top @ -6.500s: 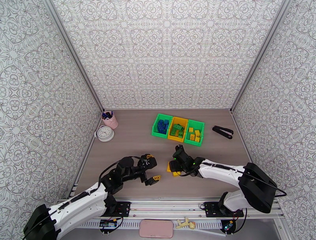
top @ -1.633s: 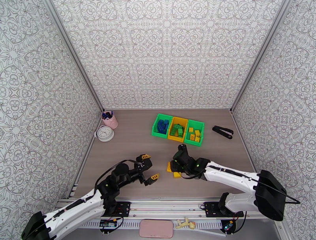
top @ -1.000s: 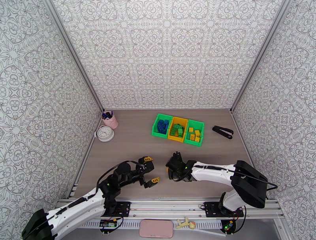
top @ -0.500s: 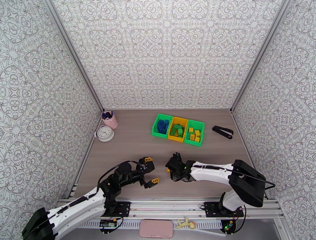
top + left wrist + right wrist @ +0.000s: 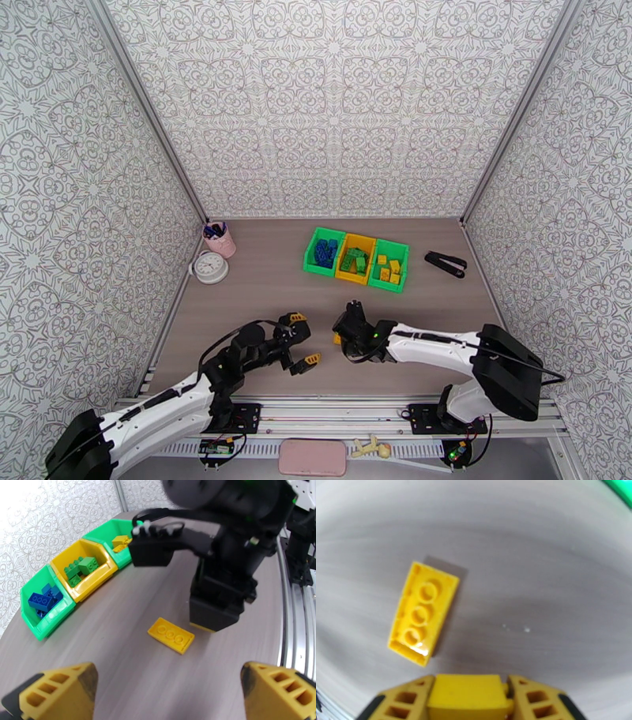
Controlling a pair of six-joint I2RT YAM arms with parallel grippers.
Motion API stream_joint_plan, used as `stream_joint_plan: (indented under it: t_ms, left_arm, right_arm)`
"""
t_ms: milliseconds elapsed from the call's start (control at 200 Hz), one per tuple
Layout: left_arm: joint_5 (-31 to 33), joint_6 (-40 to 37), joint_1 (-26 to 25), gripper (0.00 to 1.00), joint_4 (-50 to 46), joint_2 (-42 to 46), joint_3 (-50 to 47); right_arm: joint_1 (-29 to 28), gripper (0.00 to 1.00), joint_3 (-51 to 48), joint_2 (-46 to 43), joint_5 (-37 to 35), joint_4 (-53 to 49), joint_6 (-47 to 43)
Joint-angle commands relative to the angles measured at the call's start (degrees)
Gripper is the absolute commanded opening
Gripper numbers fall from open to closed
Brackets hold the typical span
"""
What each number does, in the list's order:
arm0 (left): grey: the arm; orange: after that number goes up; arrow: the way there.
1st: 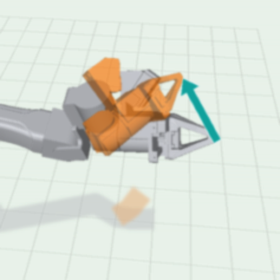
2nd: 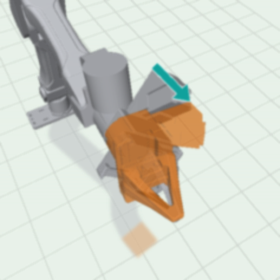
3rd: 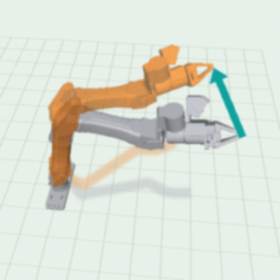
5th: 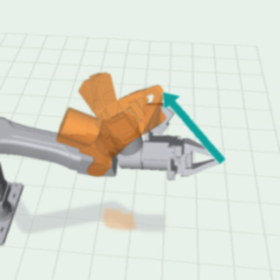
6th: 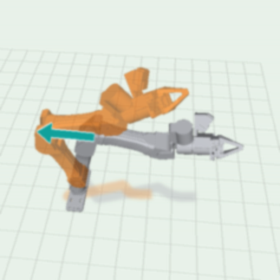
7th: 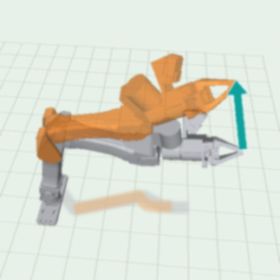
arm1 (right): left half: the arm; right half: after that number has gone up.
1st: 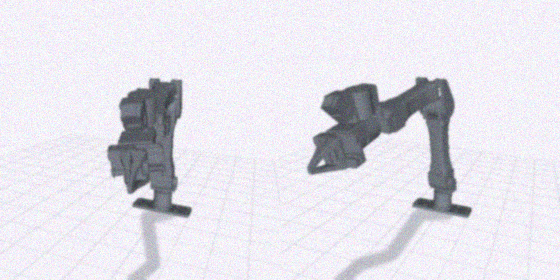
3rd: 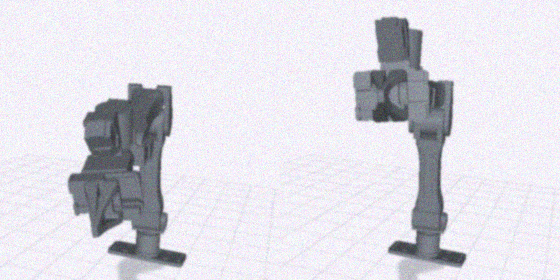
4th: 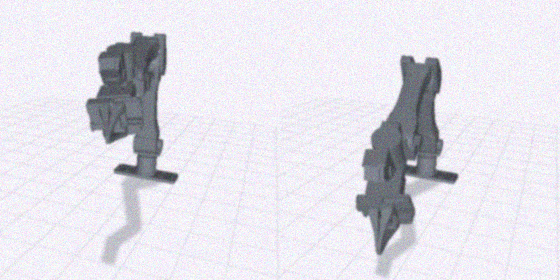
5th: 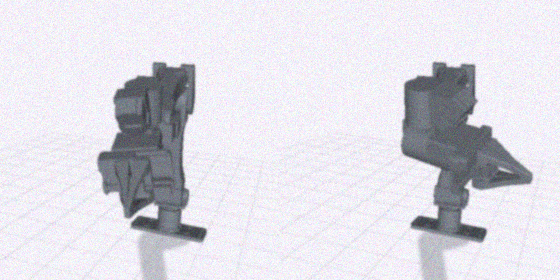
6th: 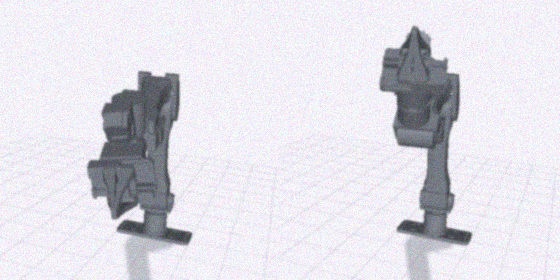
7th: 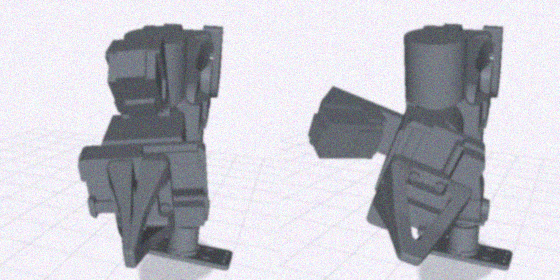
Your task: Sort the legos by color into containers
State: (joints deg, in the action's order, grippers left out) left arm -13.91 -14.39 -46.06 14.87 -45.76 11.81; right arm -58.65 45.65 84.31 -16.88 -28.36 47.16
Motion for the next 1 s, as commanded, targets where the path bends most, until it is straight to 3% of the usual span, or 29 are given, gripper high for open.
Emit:
stream_joint_plan:
  t_ms: [0, 335, 570, 995]
  left_arm:
    - [4.16, 1.77, -1.85, 0.99, 5.18, -1.48, -0.48]
    - [15.89, 5.27, -8.4, 1.0, 15.75, -7.45, -0.21]
    - [21.4, 8.93, -10.45, 1.0, 23.84, -13.44, 1.13]
    - [20.09, 12.09, -11.68, 1.0, 30.08, -26.09, 8.72]
  right_arm:
    - [0.61, 0.33, 1.02, -2.66, -5.18, -2.7, -3.45]
    - [8.33, 0.3, 1.06, -9.69, -8.31, -1.6, -10.21]
    - [19.33, 0.28, 1.87, -12.59, -8.18, 3.1, -17.27]
    - [34.95, 0.28, 14.6, 1.23, -2.84, 13.17, -30.02]
